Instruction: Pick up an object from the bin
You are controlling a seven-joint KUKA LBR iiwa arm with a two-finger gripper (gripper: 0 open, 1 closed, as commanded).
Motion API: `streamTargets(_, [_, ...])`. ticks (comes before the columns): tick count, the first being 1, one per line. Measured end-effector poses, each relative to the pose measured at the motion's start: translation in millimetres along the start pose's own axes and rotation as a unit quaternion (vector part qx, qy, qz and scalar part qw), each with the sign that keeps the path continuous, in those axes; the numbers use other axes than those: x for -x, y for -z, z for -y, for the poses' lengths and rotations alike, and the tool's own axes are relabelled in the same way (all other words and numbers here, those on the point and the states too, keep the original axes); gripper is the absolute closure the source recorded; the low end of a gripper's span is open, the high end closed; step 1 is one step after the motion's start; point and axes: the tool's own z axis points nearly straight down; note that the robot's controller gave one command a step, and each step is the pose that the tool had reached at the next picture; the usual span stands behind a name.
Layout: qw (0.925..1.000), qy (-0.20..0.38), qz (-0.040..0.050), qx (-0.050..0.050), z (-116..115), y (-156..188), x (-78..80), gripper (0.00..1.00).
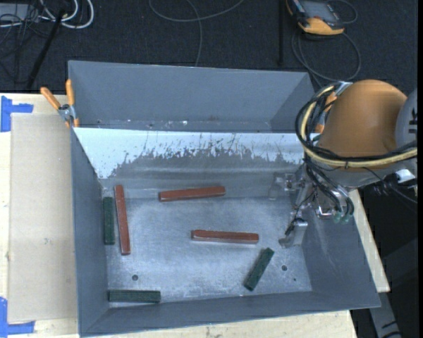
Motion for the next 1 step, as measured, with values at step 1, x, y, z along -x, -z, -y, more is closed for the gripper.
streamTargets(1, [0.9998,0.017,-0.0047,0.000,-17.4,-135.7,-17.9,0.00])
